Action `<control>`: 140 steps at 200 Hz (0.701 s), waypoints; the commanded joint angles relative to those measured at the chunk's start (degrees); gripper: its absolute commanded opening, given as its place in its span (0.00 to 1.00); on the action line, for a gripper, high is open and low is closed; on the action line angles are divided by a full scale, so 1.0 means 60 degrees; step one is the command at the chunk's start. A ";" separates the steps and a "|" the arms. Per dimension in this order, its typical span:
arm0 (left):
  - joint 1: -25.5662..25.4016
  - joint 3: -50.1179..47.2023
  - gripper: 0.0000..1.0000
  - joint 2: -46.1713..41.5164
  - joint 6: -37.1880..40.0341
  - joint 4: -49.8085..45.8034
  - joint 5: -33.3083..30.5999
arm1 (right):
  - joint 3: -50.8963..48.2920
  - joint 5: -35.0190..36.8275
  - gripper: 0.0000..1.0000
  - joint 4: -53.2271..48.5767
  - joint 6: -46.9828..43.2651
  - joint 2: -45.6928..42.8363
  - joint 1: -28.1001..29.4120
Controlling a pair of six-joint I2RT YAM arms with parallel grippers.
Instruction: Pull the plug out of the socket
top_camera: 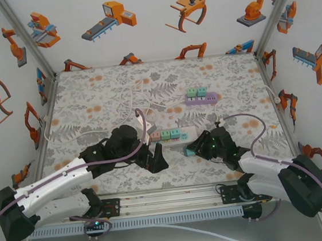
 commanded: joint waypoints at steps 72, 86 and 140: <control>-0.0080 -0.0124 0.97 -0.0529 -0.0139 0.0125 -0.1035 | -0.0026 0.1537 0.56 -0.3653 -0.0701 -0.3551 0.0038; -0.0080 -0.0167 0.97 -0.0744 -0.0254 0.0116 -0.1470 | 0.0257 0.1803 0.57 -0.4250 -0.1342 -0.4300 0.0023; -0.0080 -0.0589 0.97 -0.1842 -0.1431 -0.0760 -0.4606 | 0.1460 0.2249 0.59 -0.3567 -0.5756 -0.6163 0.0001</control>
